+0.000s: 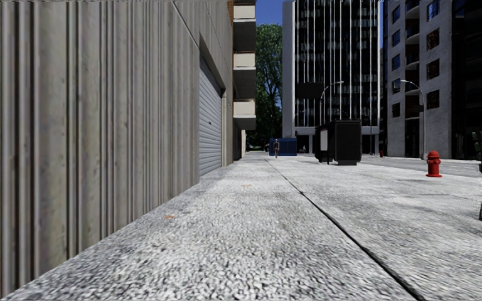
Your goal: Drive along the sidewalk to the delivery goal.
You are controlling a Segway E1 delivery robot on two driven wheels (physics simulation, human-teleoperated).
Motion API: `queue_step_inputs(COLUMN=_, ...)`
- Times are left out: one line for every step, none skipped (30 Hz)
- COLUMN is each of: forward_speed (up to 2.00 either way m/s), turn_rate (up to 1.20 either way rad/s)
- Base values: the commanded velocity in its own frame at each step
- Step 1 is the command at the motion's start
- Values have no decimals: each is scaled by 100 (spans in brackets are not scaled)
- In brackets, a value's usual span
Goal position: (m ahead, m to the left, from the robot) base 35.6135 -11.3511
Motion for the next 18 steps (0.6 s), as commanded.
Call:
queue_step_inputs(forward_speed=200, turn_rate=-28)
queue_step_inputs(forward_speed=200, turn_rate=-28)
queue_step_inputs(forward_speed=200, turn_rate=-28)
queue_step_inputs(forward_speed=200, turn_rate=-28)
queue_step_inputs(forward_speed=200, turn_rate=-28)
queue_step_inputs(forward_speed=200, turn_rate=-28)
queue_step_inputs(forward_speed=200, turn_rate=-21)
queue_step_inputs(forward_speed=200, turn_rate=0)
queue_step_inputs(forward_speed=200, turn_rate=0)
queue_step_inputs(forward_speed=200, turn_rate=0)
queue_step_inputs(forward_speed=200, turn_rate=0)
queue_step_inputs(forward_speed=200, turn_rate=0)
queue_step_inputs(forward_speed=200, turn_rate=0)
queue_step_inputs(forward_speed=200, turn_rate=0)
queue_step_inputs(forward_speed=200, turn_rate=0)
queue_step_inputs(forward_speed=200, turn_rate=0)
queue_step_inputs(forward_speed=200, turn_rate=0)
queue_step_inputs(forward_speed=200, turn_rate=0)
